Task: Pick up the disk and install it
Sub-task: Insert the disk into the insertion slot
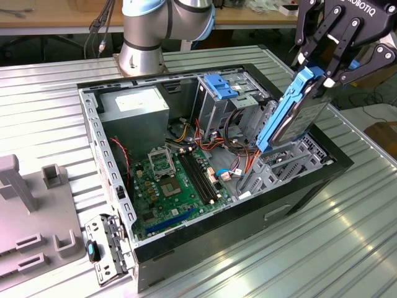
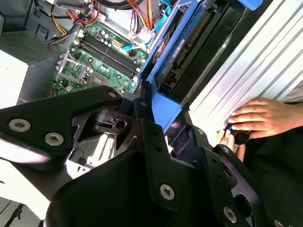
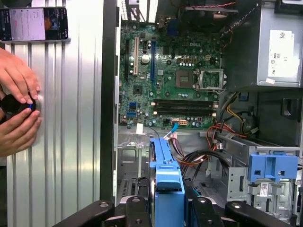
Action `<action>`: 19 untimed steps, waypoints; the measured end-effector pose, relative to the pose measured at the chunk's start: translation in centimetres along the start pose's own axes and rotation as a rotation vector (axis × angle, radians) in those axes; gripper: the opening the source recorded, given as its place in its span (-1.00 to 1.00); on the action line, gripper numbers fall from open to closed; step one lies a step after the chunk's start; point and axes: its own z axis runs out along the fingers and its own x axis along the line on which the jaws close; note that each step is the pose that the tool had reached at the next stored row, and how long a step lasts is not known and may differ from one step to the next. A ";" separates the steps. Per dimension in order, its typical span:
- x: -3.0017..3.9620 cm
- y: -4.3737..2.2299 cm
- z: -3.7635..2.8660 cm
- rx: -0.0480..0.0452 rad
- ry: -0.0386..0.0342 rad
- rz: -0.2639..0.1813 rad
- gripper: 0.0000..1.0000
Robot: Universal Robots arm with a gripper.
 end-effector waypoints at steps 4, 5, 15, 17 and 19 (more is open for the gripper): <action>0.00 0.01 0.07 0.0028 -0.0001 0.000 -0.26; 0.00 0.01 0.07 0.0028 -0.0002 0.000 -0.26; 0.01 -0.01 0.09 0.0036 0.0004 0.000 -0.26; 0.03 -0.68 0.35 0.0043 0.0012 0.011 -0.26; 0.07 -0.91 1.01 0.0044 0.0012 0.013 -0.26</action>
